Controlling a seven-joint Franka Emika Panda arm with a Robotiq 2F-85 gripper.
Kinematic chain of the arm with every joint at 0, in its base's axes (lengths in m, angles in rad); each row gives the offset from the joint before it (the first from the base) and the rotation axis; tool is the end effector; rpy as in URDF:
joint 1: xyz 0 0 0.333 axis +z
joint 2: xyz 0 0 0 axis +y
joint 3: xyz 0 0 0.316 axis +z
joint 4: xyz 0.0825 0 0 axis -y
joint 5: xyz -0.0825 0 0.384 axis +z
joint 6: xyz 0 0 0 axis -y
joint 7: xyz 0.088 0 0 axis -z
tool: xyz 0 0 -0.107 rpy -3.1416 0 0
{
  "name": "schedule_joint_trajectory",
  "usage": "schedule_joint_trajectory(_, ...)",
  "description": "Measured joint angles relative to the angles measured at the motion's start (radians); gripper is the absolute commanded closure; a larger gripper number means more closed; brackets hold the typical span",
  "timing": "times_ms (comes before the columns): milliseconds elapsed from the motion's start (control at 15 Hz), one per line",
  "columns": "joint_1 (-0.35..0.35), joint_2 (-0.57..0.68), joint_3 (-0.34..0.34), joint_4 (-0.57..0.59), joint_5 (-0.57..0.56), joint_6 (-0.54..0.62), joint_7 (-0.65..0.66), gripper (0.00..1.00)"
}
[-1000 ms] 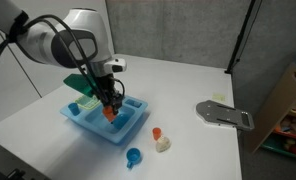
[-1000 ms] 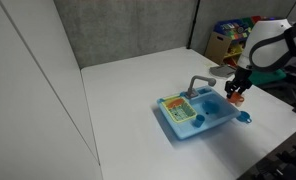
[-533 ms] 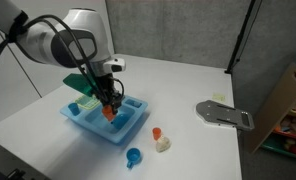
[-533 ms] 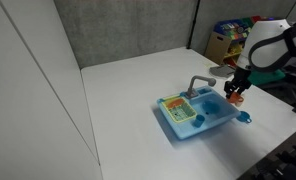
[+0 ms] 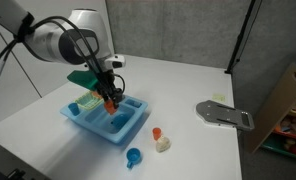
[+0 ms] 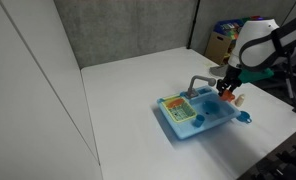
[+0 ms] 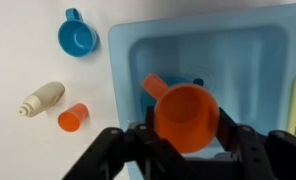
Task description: Put the blue cup on the counter then put the orange mug on the blue plate
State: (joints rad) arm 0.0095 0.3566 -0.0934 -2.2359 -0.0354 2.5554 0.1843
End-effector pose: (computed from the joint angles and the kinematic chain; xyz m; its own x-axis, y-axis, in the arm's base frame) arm 0.5406 -0.0459 0.2065 0.9724 -0.2316 -0.0269 -0.2299 -0.9716 0.0569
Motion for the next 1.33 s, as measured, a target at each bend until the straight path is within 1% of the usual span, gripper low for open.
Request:
schedule_joint_trajectory(667,-0.002,0.168,0.010,0.101,0.007,0.000,0.000,0.66)
schedule_joint_trajectory(1333,-0.022,0.253,0.010,0.158,0.011,0.000,-0.003,0.66)
